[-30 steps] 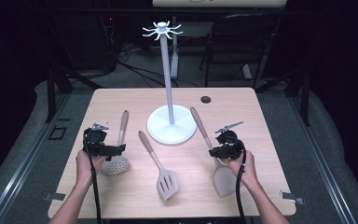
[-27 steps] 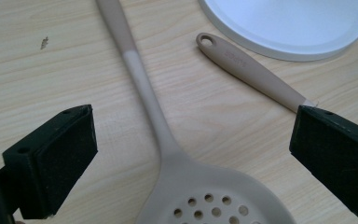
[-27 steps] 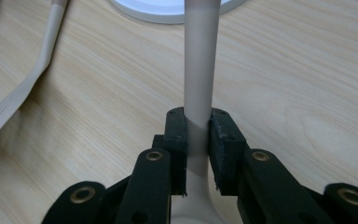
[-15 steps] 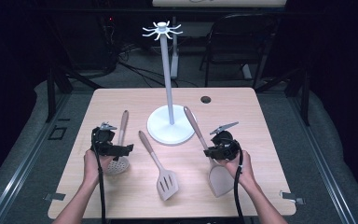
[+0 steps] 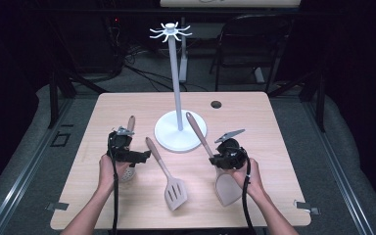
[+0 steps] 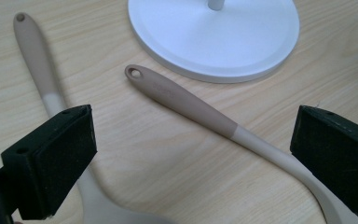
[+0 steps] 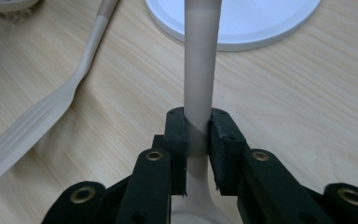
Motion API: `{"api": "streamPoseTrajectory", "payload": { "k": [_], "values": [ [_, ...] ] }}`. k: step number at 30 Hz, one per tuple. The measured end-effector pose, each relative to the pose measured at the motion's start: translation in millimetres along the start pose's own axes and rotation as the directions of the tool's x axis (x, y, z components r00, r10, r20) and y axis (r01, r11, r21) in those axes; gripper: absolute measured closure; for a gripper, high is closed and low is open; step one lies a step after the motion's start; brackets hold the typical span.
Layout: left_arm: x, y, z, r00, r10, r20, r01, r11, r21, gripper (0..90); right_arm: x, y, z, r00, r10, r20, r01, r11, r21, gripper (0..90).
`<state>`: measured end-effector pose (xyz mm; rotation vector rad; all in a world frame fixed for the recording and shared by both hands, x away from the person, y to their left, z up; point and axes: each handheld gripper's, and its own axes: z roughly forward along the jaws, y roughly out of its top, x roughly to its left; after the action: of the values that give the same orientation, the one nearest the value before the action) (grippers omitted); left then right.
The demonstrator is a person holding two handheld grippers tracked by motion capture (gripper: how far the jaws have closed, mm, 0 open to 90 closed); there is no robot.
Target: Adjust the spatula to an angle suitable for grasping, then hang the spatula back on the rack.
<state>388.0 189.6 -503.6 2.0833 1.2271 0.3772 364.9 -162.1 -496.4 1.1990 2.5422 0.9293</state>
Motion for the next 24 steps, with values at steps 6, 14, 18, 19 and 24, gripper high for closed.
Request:
{"api": "streamPoseTrajectory", "payload": {
  "k": [6, 14, 18, 19, 24],
  "values": [
    [-1.1, 3.6, 2.0, 1.0, -0.001, 0.004, 0.001, 1.0, -0.006, 0.2, 3.4, 6.2, 4.3, 0.9997, -0.022, -0.01, 0.022, 0.9998, -0.005, 78.6],
    [-19.9, 14.5, 1.5, 0.998, 0.022, 0.06, -0.02, 0.9991, -0.038, 0.2, 6.0, 7.3, 2.0, 0.9992, -0.039, -0.008, 0.039, 0.9992, -0.013, 78.6],
    [-28.0, 19.3, 3.0, 0.9952, 0.021, 0.095, -0.016, 0.9983, -0.056, 0.1, 8.6, 8.8, 2.5, 0.9992, -0.039, -0.006, 0.039, 0.999, -0.024, 78.6],
    [-30.2, 20.7, 3.4, 0.9947, 0.022, 0.101, -0.016, 0.9982, -0.058, 0.1, 8.7, 9.4, 2.2, 0.9989, -0.046, -0.004, 0.046, 0.9986, -0.026, 78.6],
    [-39.9, 28.1, 5.5, 0.9879, 0.026, 0.153, -0.013, 0.9965, -0.083, 0.0, 11.6, 9.4, 0.4, 0.9985, -0.054, -0.001, 0.054, 0.9979, -0.036, 78.6]
  ]
}}
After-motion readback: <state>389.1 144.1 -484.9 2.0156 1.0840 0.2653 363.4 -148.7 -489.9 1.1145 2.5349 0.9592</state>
